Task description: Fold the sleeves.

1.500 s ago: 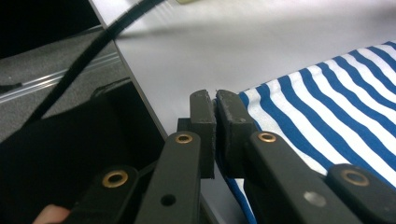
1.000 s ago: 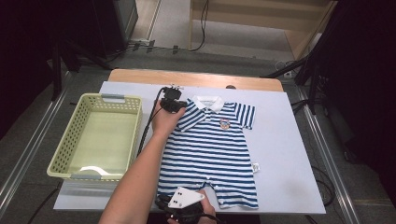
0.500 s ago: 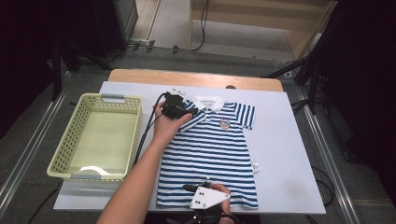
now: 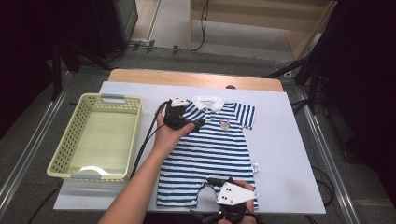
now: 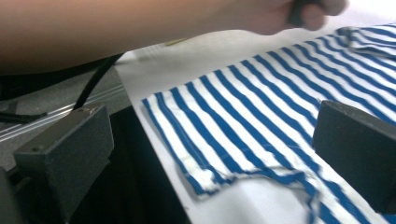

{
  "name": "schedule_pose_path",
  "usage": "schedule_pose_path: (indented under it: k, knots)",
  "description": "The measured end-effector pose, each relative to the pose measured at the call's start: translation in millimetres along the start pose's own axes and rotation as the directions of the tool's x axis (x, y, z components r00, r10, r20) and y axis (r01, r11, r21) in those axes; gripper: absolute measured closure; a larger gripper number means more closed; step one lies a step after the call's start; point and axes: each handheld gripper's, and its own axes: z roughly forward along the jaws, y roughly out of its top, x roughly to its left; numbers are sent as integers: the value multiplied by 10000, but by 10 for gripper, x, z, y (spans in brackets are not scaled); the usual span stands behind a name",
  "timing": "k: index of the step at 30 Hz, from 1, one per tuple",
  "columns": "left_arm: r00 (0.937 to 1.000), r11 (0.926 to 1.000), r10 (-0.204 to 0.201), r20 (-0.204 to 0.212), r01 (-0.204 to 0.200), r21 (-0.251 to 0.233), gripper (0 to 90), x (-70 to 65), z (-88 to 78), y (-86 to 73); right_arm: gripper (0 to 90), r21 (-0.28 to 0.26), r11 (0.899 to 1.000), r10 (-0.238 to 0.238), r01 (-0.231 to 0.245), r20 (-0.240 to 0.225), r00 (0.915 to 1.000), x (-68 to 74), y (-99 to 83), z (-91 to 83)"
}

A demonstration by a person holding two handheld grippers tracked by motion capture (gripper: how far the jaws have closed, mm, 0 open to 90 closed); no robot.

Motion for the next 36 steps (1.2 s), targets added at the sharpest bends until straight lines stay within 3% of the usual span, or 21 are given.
schedule_pose_path:
  k: [8, 18, 36]
  knots:
    - [9990, 9993, 285, 348, -275, -271, 0, -208, -254, -101, 0, -195, 9991, 382, -379, 140, 9992, -155, -53, -84]
    - [9965, 9962, 549, 624, -505, -712, 0, -456, -602, -296, 0, -519, 9974, 519, -491, 528, 9973, -307, -41, -215]
    - [9920, 9881, 973, 801, -866, -1268, 0, -668, -1166, -683, 0, -1151, 9886, 1093, -966, 1093, 9880, -654, -5, -437]
